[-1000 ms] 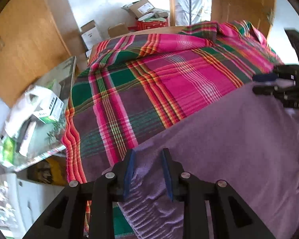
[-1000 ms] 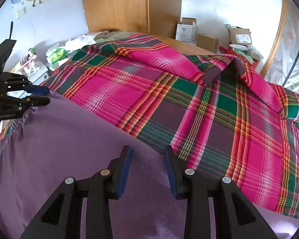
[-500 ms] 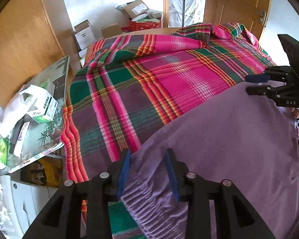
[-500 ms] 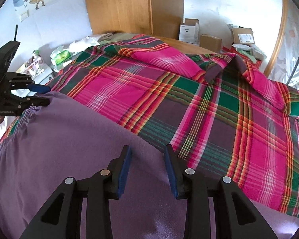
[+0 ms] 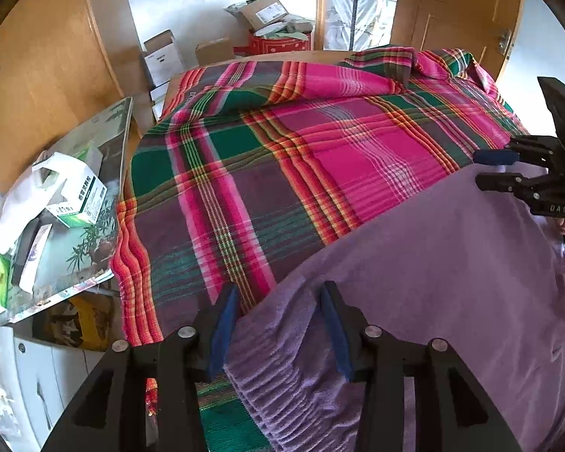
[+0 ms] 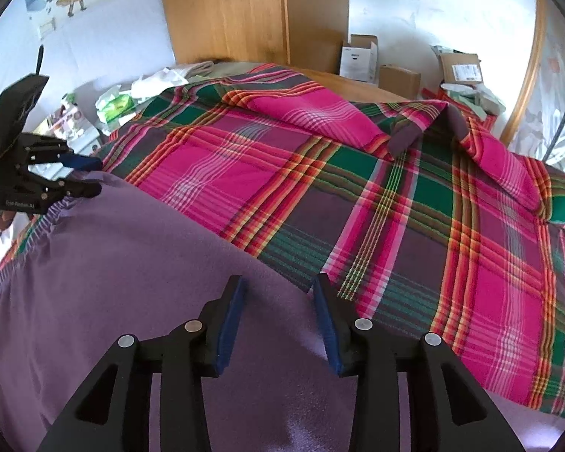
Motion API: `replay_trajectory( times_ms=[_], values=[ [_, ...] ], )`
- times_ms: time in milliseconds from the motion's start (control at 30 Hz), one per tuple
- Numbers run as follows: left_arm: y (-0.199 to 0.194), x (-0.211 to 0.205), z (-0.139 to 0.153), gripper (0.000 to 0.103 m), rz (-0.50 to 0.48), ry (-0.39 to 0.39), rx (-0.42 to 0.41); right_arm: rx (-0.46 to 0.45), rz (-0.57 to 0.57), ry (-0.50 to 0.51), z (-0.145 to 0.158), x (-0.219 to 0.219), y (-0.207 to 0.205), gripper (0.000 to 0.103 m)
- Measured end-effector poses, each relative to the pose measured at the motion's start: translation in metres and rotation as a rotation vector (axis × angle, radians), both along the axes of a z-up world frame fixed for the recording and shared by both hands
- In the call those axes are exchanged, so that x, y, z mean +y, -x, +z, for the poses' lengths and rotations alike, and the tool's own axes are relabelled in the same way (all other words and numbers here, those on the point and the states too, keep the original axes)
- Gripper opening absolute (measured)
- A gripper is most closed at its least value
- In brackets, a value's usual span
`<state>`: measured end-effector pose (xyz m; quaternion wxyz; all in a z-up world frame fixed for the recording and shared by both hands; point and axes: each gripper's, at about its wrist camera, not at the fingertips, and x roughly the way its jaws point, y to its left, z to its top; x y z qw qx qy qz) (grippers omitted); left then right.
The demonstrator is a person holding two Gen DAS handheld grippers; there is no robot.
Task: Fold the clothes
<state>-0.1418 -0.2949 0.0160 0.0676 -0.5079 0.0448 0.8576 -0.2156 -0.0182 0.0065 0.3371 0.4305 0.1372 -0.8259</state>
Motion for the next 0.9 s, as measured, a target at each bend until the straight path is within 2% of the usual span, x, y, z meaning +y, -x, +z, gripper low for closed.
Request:
replay_trajectory(
  times_ms=[100, 167, 200, 233, 267, 400, 567, 700, 900],
  values=[
    [0.0, 0.002, 0.0, 0.038, -0.011, -0.008, 0.002, 0.016, 0.0, -0.013, 0.0, -0.002, -0.003, 0.04],
    [-0.002, 0.005, 0.0, 0.024, -0.021, -0.01, 0.004, 0.017, -0.006, -0.017, 0.0, -0.002, -0.003, 0.04],
    [-0.002, 0.008, 0.001, 0.02, -0.027, -0.007, 0.005, 0.019, -0.005, -0.021, 0.0, -0.003, -0.004, 0.04],
    [-0.003, 0.011, 0.001, 0.01, -0.033, 0.007, 0.01, 0.022, -0.001, -0.025, 0.0, -0.003, -0.004, 0.04],
    [-0.004, 0.015, 0.002, 0.007, -0.041, 0.026, 0.016, 0.021, 0.002, -0.027, 0.0, -0.004, -0.004, 0.039],
    [-0.01, 0.024, 0.006, 0.006, -0.052, 0.075, 0.061, 0.022, 0.006, -0.035, 0.001, -0.004, -0.008, 0.034],
    [-0.023, 0.019, 0.019, 0.006, -0.029, 0.053, 0.153, 0.024, -0.003, -0.033, 0.003, -0.002, -0.013, 0.014],
    [-0.036, 0.022, 0.029, 0.006, -0.034, 0.076, 0.207, 0.05, -0.019, -0.032, 0.009, -0.001, -0.022, 0.01],
    [-0.046, 0.027, 0.038, 0.006, -0.028, 0.086, 0.238, 0.105, -0.051, -0.001, 0.028, 0.006, -0.047, 0.008]
  ],
)
